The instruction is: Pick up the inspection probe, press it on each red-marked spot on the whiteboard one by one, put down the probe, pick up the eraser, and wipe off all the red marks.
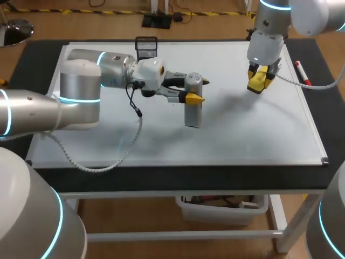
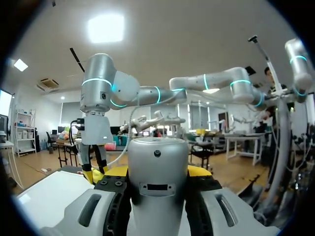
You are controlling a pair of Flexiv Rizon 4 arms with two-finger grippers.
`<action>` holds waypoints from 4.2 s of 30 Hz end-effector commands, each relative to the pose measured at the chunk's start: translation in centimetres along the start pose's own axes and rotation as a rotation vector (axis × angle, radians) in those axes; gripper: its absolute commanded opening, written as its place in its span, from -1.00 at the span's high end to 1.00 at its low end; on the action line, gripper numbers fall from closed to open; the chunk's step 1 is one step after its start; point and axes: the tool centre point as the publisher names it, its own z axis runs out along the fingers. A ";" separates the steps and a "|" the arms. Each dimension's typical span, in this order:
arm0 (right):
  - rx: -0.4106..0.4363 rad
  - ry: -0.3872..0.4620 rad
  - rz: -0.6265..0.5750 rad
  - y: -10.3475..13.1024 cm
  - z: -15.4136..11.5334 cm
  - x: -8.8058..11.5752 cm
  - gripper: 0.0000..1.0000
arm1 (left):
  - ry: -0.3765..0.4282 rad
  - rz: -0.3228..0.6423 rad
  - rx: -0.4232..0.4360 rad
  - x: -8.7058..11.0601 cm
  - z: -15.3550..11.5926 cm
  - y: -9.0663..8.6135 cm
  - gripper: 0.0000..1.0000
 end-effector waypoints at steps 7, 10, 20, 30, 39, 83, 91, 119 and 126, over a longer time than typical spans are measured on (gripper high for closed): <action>0.002 0.002 -0.002 -0.1 -0.1 0.1 1.00 | 0.019 -0.011 0.012 -2.0 0.9 1.3 1.00; 0.002 0.002 -0.002 -0.1 -0.1 0.1 1.00 | 0.013 -0.015 0.013 -2.3 0.8 1.6 1.00; 0.002 0.002 -0.002 -0.1 -0.1 0.1 1.00 | -0.002 -0.014 0.007 -2.8 0.5 1.9 1.00; 0.002 0.002 -0.002 -0.1 -0.1 0.1 1.00 | -0.019 -0.015 -0.022 -3.2 0.1 2.6 1.00; 0.002 0.002 -0.002 -0.1 -0.1 0.1 1.00 | -0.031 -0.043 -0.020 -3.4 -0.2 3.4 1.00; 0.002 0.002 -0.002 -0.1 -0.1 0.1 1.00 | -0.151 0.028 -0.007 -3.0 -5.8 -2.2 1.00; 0.002 0.002 -0.002 -0.1 -0.1 0.1 1.00 | -0.259 0.061 -0.007 -3.0 -10.7 -3.3 1.00; 0.002 0.002 -0.002 -0.1 -0.1 0.1 1.00 | -0.546 0.100 -0.019 -0.7 -25.5 -5.3 1.00; 0.002 0.002 -0.002 -0.1 -0.1 0.1 1.00 | -0.557 0.104 -0.020 -0.5 -26.1 -5.5 1.00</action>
